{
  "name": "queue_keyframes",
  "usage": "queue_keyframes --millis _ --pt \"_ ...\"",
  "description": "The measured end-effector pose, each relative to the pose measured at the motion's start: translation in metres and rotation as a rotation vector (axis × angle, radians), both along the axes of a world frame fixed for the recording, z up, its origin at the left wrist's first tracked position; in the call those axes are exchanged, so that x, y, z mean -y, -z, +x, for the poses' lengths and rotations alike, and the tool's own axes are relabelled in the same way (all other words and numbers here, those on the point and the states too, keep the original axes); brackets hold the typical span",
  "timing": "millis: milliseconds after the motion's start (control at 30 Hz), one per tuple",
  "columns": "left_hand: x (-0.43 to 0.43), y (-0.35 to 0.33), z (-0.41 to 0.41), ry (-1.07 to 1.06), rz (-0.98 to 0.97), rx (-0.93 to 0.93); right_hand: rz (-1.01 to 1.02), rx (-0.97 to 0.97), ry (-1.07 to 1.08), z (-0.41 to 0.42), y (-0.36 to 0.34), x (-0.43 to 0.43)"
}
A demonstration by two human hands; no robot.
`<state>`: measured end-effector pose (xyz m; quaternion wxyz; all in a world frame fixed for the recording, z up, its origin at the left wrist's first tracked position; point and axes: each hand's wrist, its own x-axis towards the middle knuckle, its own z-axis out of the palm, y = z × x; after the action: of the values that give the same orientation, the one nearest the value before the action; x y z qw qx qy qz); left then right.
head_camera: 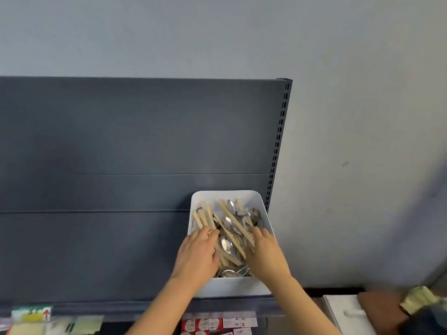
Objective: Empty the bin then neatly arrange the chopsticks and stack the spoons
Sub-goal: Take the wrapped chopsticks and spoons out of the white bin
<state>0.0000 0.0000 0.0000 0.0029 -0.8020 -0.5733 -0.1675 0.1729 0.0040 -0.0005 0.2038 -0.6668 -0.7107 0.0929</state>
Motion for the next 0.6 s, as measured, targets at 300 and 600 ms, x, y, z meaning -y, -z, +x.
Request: queue_keyframes --millis 300,600 --pt "-0.056 0.023 0.005 -0.046 -0.333 -0.042 -0.212 0.199 -0.034 -0.027 0.03 -0.062" --pt "-0.097 0.027 0.001 -0.092 -0.406 0.375 -0.063 0.024 0.131 -0.029 0.045 -0.075"
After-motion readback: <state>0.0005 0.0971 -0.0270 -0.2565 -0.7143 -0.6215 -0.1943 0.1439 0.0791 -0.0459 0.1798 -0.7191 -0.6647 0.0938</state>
